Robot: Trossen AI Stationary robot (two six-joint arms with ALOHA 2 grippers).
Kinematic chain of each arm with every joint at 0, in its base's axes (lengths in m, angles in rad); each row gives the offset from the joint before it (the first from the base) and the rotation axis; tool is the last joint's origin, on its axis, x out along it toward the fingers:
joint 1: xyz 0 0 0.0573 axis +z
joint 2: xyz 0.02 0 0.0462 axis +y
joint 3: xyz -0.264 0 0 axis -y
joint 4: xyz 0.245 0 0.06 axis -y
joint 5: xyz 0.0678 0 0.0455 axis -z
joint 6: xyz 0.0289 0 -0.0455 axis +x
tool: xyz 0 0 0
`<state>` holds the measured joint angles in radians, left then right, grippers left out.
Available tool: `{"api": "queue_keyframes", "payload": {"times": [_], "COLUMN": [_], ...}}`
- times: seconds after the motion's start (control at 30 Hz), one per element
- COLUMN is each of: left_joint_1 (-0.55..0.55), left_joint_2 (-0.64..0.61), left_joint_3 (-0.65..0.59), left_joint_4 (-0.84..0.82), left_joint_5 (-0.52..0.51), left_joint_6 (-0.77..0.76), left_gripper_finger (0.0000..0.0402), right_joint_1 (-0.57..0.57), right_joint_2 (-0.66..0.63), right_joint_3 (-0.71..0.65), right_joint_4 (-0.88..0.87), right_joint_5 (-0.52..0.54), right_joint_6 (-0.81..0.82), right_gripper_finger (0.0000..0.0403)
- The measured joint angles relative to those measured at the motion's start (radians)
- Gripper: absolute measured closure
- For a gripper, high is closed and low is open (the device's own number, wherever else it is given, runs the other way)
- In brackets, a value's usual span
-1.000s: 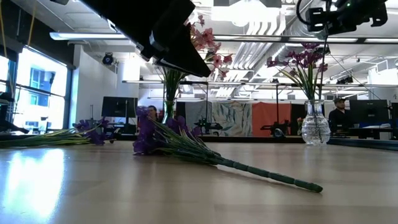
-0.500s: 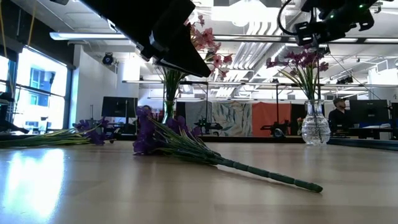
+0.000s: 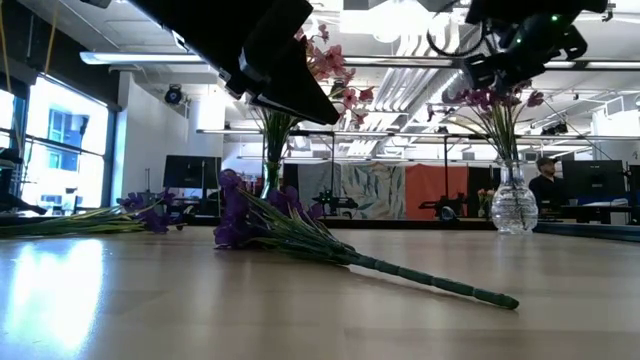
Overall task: Sort flowers into vase by color
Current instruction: Put the right black flowers into the transparent vase
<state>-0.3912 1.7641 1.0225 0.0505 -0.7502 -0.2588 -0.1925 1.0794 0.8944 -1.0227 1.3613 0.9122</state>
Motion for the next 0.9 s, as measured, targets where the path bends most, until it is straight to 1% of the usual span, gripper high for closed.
{"api": "queue_keyframes", "payload": {"times": [0.13,0.23,0.4,0.57,0.67,0.83,0.9], "left_joint_1": [0.000,0.000,0.000,-0.002,-0.002,-0.002,-0.002], "left_joint_2": [0.000,0.000,0.000,0.000,0.000,0.000,0.000], "left_joint_3": [0.000,0.000,0.000,0.000,0.000,0.000,0.000], "left_joint_4": [0.000,0.000,0.000,0.000,-0.001,-0.001,-0.001], "left_joint_5": [0.000,0.000,0.000,0.005,0.008,0.008,0.007], "left_joint_6": [0.000,0.000,0.000,0.000,0.000,0.000,0.000], "left_gripper_finger": [0.0305,0.0305,0.0305,0.0305,0.0305,0.0305,0.0305], "right_joint_1": [-0.004,-0.031,-0.099,-0.137,-0.148,-0.189,-0.212], "right_joint_2": [0.001,0.001,0.000,-0.025,-0.061,-0.134,-0.157], "right_joint_3": [0.000,0.000,-0.005,-0.078,-0.163,-0.296,-0.316], "right_joint_4": [0.156,0.214,0.215,0.265,0.380,0.664,0.716], "right_joint_5": [-0.058,-0.108,-0.139,-0.159,-0.195,-0.329,-0.376], "right_joint_6": [-0.228,-0.335,-0.353,-0.356,-0.390,-0.540,-0.573], "right_gripper_finger": [0.0402,0.0402,0.0402,0.0402,0.0402,0.0402,0.0394]}}
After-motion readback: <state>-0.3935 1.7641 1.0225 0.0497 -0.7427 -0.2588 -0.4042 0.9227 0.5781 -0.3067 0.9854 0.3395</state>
